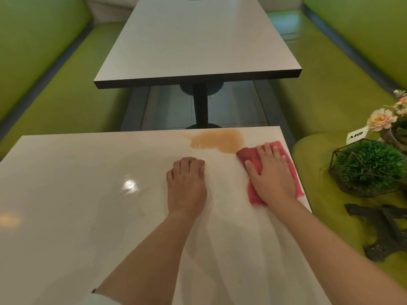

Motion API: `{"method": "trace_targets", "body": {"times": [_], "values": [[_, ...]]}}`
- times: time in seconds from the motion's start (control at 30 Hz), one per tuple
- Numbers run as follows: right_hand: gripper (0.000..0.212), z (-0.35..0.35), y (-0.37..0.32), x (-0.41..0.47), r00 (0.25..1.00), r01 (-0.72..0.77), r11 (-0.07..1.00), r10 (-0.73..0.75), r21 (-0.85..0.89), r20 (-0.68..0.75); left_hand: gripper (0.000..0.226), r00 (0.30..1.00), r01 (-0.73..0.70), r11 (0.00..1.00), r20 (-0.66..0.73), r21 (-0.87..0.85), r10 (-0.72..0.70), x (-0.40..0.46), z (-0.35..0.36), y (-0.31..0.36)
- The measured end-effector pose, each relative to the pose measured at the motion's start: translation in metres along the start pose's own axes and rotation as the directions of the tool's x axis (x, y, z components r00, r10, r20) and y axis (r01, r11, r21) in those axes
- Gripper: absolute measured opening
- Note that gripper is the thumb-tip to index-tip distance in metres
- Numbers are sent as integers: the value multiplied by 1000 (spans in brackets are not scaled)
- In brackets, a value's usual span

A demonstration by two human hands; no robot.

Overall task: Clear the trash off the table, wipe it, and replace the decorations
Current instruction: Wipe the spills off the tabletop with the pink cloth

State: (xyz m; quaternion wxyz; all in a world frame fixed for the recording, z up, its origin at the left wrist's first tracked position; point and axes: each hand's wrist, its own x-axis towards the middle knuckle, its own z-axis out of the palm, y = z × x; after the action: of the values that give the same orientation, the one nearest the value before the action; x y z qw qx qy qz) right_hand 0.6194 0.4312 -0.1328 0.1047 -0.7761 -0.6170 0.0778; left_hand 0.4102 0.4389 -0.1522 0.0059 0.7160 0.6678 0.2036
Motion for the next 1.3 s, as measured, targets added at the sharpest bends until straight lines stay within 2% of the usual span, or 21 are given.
{"method": "trace_targets", "body": {"times": [0.07,0.13,0.2,0.3,0.37,0.43,0.5,0.6,0.67,0.73,0.8,0.87,0.9,0.97,1.07,1.13,1.2,1.3], "values": [[67,6,-14,-3,1000,-2,999,1,-52,-15,24,1000,-1,1000,11,3,1,1,0,0],[63,8,-22,-22,989,145,989,-145,-10,27,26,1000,2,1000,9,0,-2,1,0,0],[57,5,-12,-31,981,191,981,-192,32,31,28,1000,1,1000,-2,1,-1,1,0,0],[52,5,12,5,995,9,1000,-6,23,-98,27,1000,-4,1000,-15,1,4,1,0,0],[51,6,13,38,991,-81,996,84,33,-106,26,1000,-8,1000,-18,-3,8,1,1,0],[53,8,2,67,993,-84,993,90,85,-78,28,1000,-5,1000,-8,-19,5,1,1,0],[53,7,-12,79,999,-15,995,20,102,-48,35,1000,-5,998,12,-58,6,2,1,1],[51,10,-27,52,973,229,972,-230,54,12,52,998,-7,996,56,-84,12,3,-2,2],[52,11,-21,25,955,292,955,-294,52,34,58,996,-16,997,86,-70,22,3,-6,3],[52,10,-3,30,968,250,968,-250,30,-3,61,991,-28,998,132,-59,36,4,-7,4],[52,9,6,58,991,124,992,-125,-7,-50,66,983,-48,998,178,-37,54,3,-6,4],[54,9,-4,81,999,0,1000,0,7,-42,73,978,-37,999,204,-25,41,3,-4,3],[55,11,-14,85,999,-4,1000,5,9,-38,76,979,-13,1000,205,-19,17,4,-4,3],[56,13,-37,77,994,109,994,-109,13,-12,78,982,19,1000,190,-2,-18,5,-3,3],[56,13,-43,35,942,330,943,-332,39,42,77,982,22,1000,188,-1,-21,5,-3,3],[55,9,-27,20,928,365,929,-368,54,53,77,982,23,1000,188,-15,-20,4,-3,4],[53,6,-12,39,953,301,953,-301,31,6,77,982,13,1000,187,-14,-10,5,-3,4],[54,9,-18,77,996,86,996,-87,-22,-22,78,982,17,1000,187,-3,-16,6,-1,3]]}}
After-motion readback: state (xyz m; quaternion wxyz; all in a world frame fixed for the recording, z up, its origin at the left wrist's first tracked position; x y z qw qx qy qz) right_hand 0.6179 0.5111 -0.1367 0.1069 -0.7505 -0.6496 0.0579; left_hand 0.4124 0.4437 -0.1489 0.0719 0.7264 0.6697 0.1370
